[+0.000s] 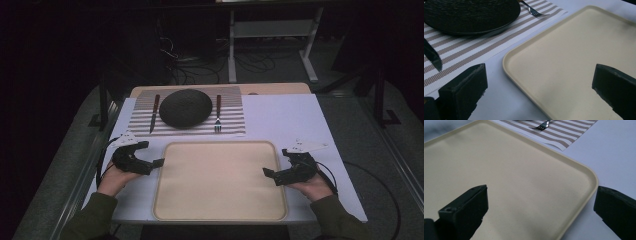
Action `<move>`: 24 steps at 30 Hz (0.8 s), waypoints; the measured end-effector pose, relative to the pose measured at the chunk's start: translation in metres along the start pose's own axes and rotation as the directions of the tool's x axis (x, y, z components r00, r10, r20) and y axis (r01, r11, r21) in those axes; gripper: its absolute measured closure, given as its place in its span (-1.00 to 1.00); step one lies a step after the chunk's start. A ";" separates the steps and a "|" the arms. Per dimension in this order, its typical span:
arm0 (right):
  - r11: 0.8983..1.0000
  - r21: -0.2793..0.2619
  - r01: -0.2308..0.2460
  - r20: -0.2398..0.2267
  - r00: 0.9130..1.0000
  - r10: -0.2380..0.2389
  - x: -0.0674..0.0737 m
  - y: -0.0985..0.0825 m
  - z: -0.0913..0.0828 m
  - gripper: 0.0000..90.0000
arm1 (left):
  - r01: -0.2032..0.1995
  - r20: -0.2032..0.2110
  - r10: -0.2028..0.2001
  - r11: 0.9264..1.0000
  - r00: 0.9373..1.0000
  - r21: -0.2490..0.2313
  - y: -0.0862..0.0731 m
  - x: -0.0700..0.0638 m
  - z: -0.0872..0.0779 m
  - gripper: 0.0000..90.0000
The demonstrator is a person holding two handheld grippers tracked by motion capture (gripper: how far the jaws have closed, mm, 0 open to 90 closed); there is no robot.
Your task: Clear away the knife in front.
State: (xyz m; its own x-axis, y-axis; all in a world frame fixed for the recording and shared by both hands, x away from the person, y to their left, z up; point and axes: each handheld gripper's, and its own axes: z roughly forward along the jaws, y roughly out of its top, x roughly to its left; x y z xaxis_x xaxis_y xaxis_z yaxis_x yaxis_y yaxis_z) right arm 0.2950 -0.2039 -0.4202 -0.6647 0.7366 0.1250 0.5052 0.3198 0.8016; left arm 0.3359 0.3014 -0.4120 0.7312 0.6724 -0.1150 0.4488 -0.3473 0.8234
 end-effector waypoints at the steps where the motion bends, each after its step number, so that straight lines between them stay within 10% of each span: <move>1: 1.000 0.000 0.001 0.000 1.000 -0.001 0.000 0.000 0.000 -1.00 | 0.000 0.000 0.000 1.000 1.000 0.000 0.000 0.000 0.000 -1.00; 24: 1.000 -0.007 -0.002 0.000 1.000 0.002 0.000 0.001 0.000 -1.00 | 0.024 -0.047 -0.023 1.000 0.999 0.000 0.013 0.018 0.004 -1.00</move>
State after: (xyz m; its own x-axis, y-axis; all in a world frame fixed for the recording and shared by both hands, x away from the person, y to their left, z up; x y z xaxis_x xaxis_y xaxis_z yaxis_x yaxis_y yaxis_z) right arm 0.2953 -0.2040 -0.4197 -0.6638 0.7371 0.1269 0.5026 0.3139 0.8056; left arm 0.3571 0.3065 -0.4051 0.6954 0.7105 -0.1079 0.4659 -0.3313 0.8205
